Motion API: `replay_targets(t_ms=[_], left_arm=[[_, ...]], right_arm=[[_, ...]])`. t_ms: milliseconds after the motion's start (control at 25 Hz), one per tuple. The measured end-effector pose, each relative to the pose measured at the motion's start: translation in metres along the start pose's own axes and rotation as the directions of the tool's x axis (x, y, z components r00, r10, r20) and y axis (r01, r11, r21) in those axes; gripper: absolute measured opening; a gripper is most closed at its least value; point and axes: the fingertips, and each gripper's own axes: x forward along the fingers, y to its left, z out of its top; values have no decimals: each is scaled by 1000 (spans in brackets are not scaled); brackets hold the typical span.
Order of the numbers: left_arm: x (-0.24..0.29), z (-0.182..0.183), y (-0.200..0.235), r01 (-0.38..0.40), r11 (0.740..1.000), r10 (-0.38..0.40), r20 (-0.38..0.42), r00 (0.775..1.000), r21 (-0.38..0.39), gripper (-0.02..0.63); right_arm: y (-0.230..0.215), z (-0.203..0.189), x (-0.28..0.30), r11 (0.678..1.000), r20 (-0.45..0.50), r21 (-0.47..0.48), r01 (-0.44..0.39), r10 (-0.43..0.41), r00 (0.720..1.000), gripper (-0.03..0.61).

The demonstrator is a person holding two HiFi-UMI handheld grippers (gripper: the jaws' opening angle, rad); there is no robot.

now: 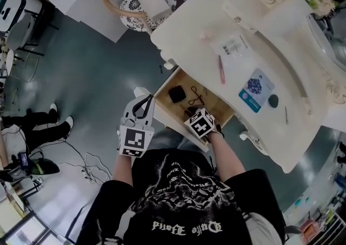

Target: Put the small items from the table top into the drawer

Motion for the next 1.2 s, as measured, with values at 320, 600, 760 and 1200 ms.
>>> replay_targets(t_ms=[320,600,760,1200], left_arm=[[3,6,-10,32,999,-32,30,999,-8,15],[9,25,-28,75,997,-75,73,994,7,15],[9,34,-40,96,995,-94,102,990,-13,15],[10,68,-96,204,979,-198,184,963,-14,15]], right_arm=[[-5,22,-38,996,145,78,42,-53,988,84],[-3,34,-68,983,238,183,-1,-44,970,132],[-1,44,-94,986,304,162,39,-87,949,117],[0,20,-184,967,435,186,177,-242,867,53]])
